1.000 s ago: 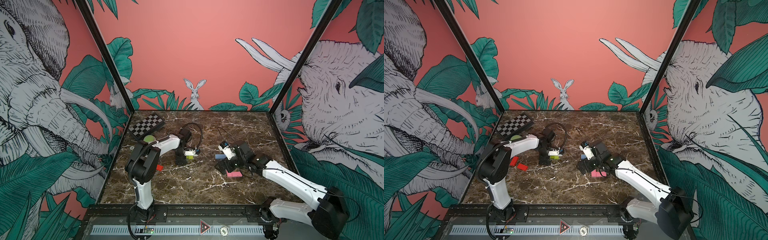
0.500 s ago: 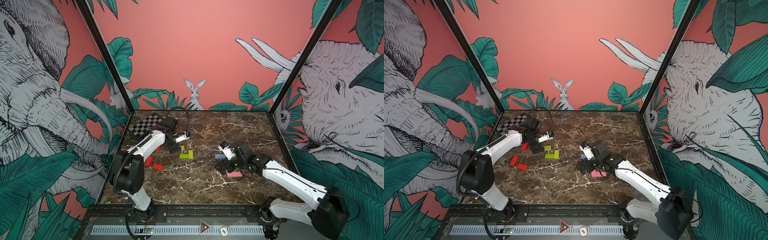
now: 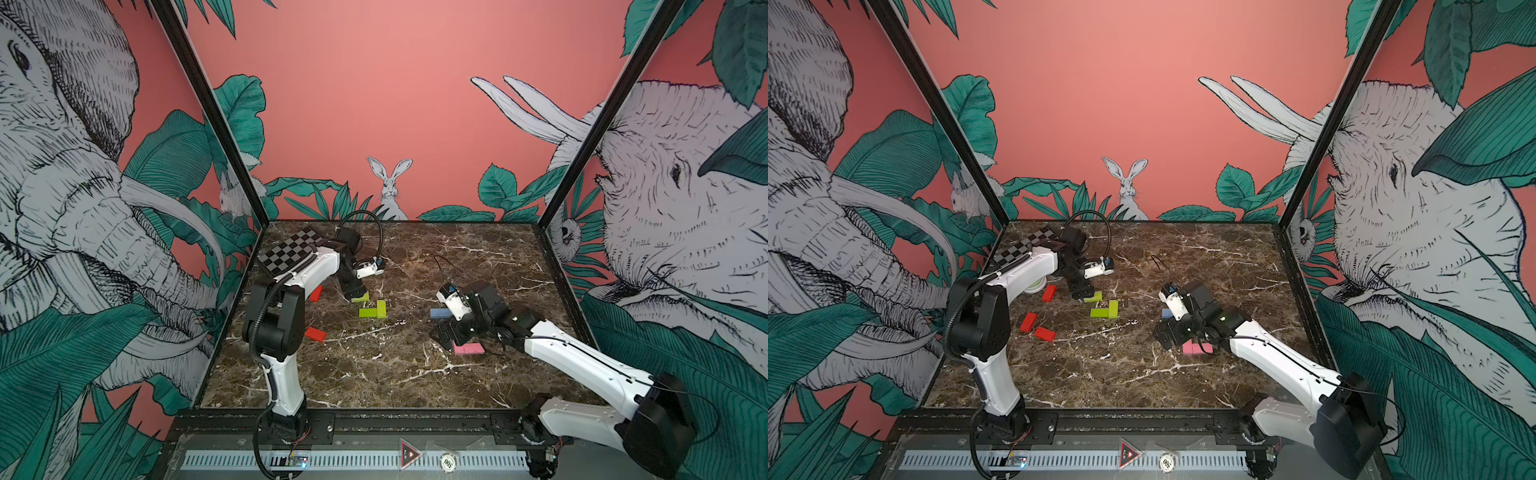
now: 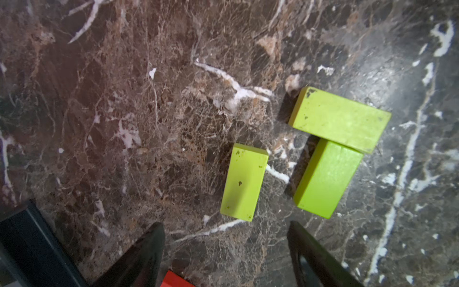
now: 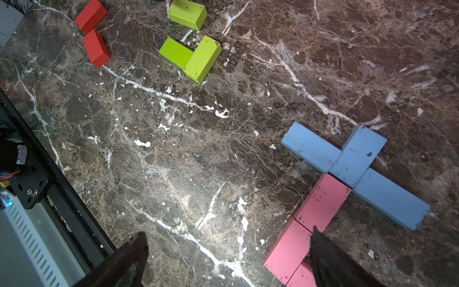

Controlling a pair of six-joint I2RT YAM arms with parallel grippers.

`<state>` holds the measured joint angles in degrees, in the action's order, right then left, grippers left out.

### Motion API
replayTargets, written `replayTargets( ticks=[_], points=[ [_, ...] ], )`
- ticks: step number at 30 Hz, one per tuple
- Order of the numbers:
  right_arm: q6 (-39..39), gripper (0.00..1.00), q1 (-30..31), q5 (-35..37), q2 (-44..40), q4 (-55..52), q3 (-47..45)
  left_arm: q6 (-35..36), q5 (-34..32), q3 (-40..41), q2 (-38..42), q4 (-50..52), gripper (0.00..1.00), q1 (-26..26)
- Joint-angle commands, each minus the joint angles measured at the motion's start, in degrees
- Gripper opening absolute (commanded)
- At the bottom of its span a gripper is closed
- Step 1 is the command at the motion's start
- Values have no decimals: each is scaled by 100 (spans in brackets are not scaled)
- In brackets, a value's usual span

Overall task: Assemble the letter t with building blocks
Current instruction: Pick up the building block from the center of the board.

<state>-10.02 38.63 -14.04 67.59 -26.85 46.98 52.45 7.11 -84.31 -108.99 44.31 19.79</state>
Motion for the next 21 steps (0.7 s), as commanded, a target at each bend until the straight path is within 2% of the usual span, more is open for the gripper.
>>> replayTargets(
  ticks=[1,21],
  points=[
    [48,99,-5,-28,56,20,-21,106,201,-164,-103,318,79,29],
    [49,98,-5,-43,114,50,-54,108,140,-489,-753,358,72,139]
  ],
)
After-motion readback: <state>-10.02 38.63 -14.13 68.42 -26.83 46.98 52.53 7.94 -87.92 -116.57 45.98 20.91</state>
